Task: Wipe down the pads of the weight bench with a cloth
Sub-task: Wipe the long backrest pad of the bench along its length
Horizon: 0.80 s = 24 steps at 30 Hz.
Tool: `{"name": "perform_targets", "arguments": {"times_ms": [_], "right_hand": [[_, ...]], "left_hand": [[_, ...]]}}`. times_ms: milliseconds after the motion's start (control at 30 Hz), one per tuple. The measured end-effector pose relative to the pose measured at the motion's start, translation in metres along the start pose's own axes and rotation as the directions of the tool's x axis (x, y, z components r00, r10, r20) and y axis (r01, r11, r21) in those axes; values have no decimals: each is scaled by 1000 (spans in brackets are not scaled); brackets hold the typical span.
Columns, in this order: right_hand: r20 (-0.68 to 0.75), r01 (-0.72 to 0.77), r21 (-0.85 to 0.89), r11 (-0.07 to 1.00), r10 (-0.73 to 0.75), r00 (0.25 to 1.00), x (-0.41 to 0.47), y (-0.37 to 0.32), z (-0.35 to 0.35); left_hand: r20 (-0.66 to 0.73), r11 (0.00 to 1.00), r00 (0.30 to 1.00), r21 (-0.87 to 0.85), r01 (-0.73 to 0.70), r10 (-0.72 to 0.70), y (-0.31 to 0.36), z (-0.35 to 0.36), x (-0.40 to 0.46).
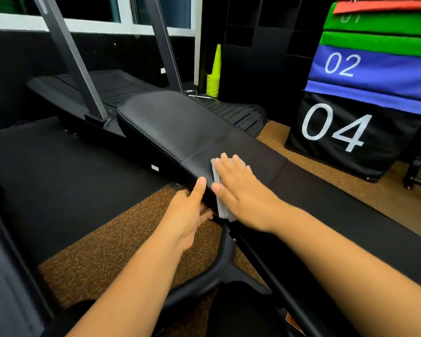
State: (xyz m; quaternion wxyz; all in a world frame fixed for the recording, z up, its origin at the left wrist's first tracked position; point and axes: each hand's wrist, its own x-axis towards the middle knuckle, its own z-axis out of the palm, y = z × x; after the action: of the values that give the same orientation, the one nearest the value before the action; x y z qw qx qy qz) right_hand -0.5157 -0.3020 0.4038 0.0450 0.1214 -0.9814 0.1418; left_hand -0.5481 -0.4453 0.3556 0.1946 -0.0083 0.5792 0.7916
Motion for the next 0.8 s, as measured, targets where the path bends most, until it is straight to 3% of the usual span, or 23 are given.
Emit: {"name": "perform_targets", "arguments": {"times_ms": [100, 167, 300, 333, 467, 600, 800], "right_hand": [[116, 23, 172, 985, -44, 992, -36, 9, -7], [161, 27, 107, 994, -44, 986, -47, 17, -10], [-29, 100, -322, 941, -116, 993, -35, 8, 11], [-74, 81, -362, 929, -115, 991, -24, 1, 16], [-117, -2, -423, 906, -52, 992, 31, -19, 28], [-174, -44, -375, 926, -23, 984, 66, -33, 30], [-141, 15, -379, 925, -73, 987, 15, -19, 26]], "left_hand": [[-13, 999, 1000, -28, 23, -23, -6, -17, -5], [-51, 1000, 998, -2, 24, -24, -12, -31, -9], [-91, 1000, 996, 20, 21, -19, -18, -49, -11], [-102, 999, 995, 25, 22, -20, -18, -51, -10], [-158, 999, 986, 5, 49, -47, -17, -49, -8], [-159, 997, 984, -27, 74, -78, -17, -42, -11], [-159, 999, 986, -13, 52, -54, -13, -49, -12]]}}
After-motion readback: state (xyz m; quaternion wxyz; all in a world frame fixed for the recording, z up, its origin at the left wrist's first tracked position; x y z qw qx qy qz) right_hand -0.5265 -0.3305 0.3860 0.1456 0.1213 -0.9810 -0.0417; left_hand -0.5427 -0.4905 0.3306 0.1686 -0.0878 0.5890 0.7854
